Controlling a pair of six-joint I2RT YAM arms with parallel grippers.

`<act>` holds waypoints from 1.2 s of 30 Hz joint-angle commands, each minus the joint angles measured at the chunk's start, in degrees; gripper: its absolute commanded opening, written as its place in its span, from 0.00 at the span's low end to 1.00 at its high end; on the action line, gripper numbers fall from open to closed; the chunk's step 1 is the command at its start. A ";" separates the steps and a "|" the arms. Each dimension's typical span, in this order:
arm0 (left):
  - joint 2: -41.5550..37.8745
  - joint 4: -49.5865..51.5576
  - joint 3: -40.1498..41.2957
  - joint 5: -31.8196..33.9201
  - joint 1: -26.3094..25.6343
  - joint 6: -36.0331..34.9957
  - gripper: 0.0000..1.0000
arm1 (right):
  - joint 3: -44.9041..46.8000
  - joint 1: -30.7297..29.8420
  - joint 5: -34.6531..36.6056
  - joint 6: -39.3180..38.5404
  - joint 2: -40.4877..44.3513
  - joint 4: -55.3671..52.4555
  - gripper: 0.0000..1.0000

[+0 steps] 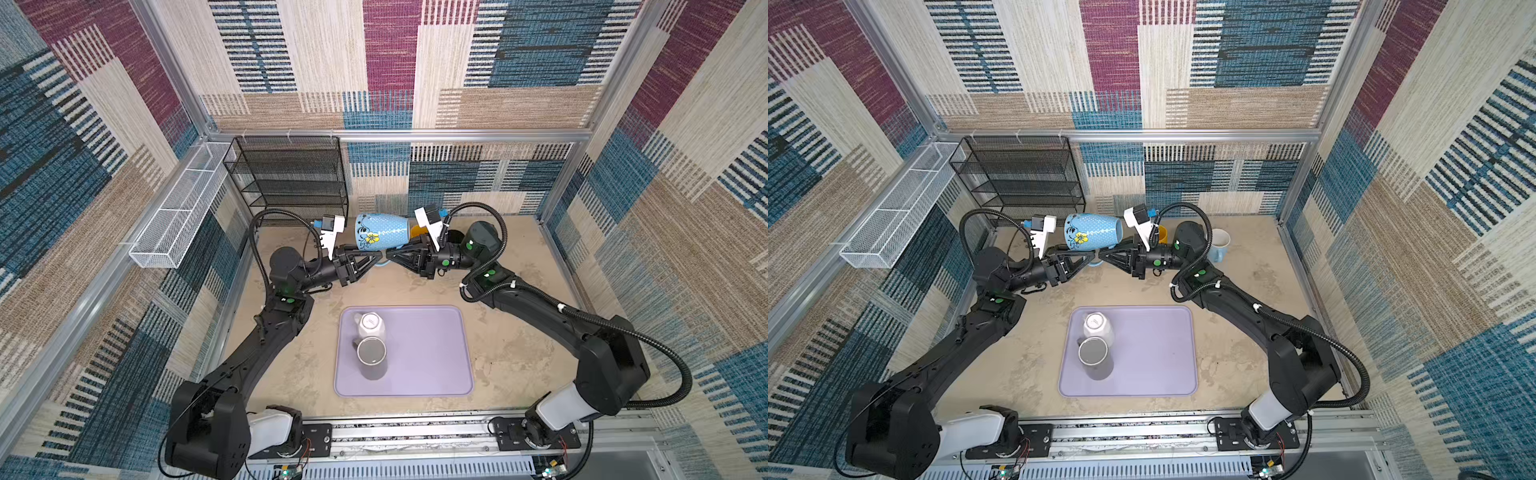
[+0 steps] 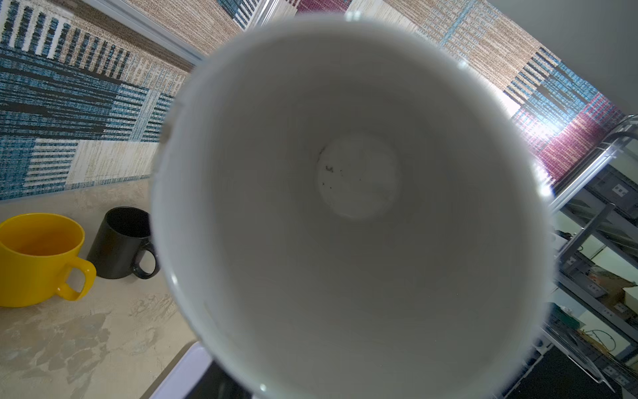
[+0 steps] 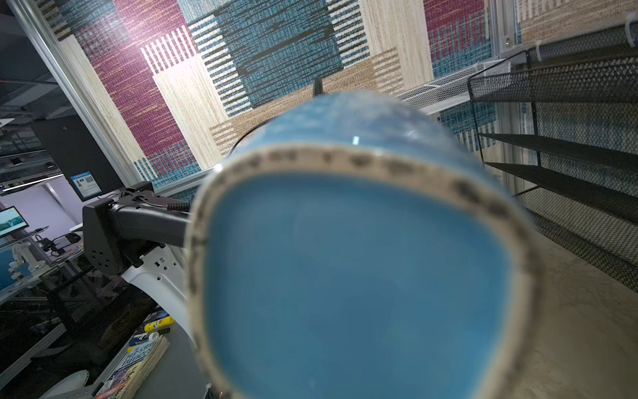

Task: Turn the mug right side up
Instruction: Place the mug at the top-center of the table.

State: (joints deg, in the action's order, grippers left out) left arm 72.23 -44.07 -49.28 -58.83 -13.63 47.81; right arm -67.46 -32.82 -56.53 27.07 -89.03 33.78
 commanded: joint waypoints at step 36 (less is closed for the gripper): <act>-0.03 -10.07 0.29 1.04 0.15 4.91 0.00 | 1.92 -1.08 -2.27 0.01 0.36 1.85 0.00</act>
State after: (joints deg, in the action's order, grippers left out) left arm 72.25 -47.90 -48.73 -61.41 -13.52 50.83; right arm -65.23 -33.63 -56.97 28.36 -88.49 37.58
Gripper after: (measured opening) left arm 0.142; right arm 0.186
